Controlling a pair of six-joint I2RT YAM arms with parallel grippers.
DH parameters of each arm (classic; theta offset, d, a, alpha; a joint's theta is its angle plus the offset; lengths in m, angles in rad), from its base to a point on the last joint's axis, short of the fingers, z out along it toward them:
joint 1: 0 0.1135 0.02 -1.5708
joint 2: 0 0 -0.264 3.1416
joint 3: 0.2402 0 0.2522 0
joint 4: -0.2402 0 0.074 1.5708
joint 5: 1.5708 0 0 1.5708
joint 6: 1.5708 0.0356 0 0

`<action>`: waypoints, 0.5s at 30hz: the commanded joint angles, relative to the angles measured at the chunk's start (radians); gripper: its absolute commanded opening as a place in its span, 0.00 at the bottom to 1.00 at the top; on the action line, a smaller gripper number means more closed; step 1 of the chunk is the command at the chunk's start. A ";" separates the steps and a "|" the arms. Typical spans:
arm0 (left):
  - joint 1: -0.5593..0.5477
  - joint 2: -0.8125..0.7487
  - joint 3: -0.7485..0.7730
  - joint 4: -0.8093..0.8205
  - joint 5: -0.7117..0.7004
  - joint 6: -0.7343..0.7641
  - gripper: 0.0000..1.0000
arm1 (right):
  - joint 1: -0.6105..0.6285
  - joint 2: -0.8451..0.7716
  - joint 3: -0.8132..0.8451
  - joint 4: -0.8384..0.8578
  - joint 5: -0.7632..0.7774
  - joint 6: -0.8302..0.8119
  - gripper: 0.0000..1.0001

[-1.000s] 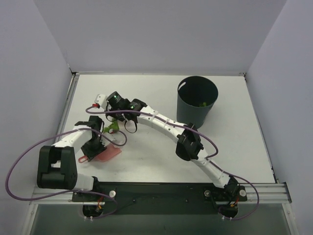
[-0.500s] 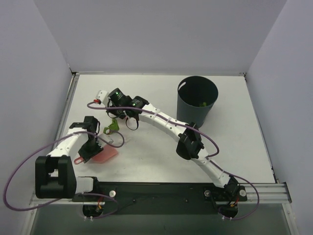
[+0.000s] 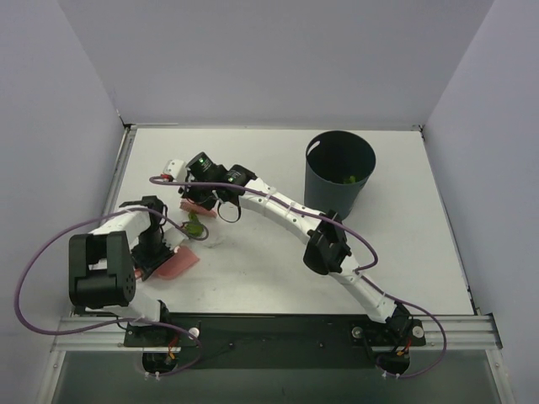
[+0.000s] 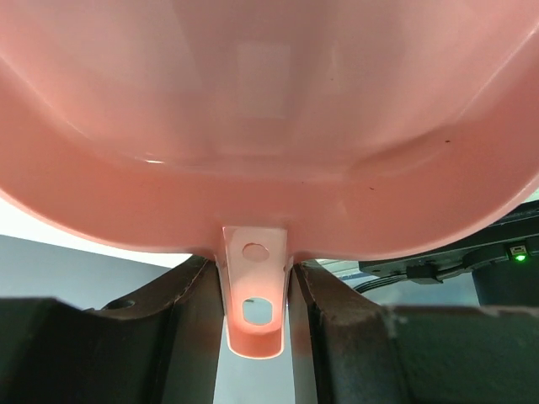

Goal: Sweep away the paper scraps from the table

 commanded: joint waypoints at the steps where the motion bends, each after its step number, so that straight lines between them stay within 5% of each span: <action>1: 0.001 0.061 0.039 0.050 0.020 0.034 0.00 | 0.013 -0.018 0.028 -0.103 -0.187 0.109 0.00; 15: -0.125 -0.078 -0.002 0.136 0.199 0.112 0.00 | -0.016 -0.076 0.038 -0.060 -0.349 0.435 0.00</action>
